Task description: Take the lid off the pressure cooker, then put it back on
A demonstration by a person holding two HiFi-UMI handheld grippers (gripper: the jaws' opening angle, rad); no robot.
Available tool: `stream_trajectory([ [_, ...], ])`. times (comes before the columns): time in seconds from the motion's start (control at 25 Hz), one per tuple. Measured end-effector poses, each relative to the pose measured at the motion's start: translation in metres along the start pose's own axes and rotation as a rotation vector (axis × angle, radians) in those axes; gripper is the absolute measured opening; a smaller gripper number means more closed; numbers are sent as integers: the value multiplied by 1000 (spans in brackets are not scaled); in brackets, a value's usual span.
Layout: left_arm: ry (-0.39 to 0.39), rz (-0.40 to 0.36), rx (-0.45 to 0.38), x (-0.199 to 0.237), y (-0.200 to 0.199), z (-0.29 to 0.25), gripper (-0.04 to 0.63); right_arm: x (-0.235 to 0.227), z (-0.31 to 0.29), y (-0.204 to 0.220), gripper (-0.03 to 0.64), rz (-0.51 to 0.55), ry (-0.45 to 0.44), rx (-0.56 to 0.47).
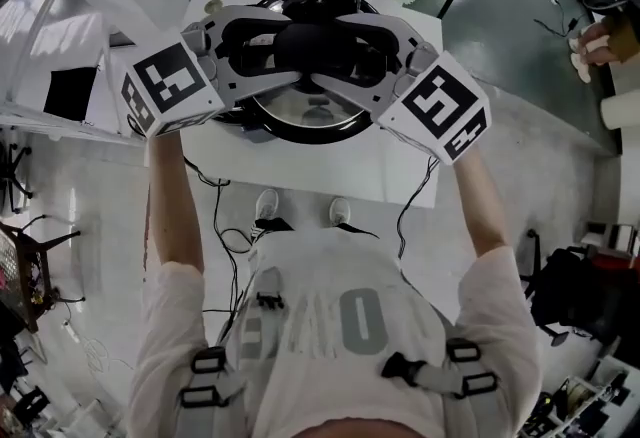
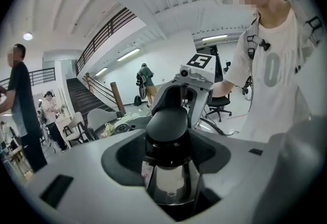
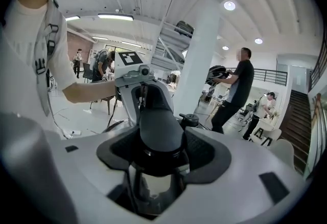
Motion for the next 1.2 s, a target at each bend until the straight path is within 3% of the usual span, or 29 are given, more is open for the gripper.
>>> stream_trajectory([
  [0.2, -14, -10, 27, -51, -23, -51, 252, 18, 61, 40, 285, 10, -9, 26],
  [0.52, 34, 11, 79, -108, -11, -105, 252, 44, 94, 107, 285, -73, -30, 40],
  [1.2, 154, 129, 247, -166, 87, -162, 252, 73, 64, 224, 285, -242, -112, 64],
])
Point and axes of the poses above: the fingertips, and each gripper's own axes: z backward along the fingers, x to its left, y out of its underside, the point moved 2 cm from there along z, backward along the fingers, and after that the axes turned 12 degrees about -y, right-handed, at the moved point
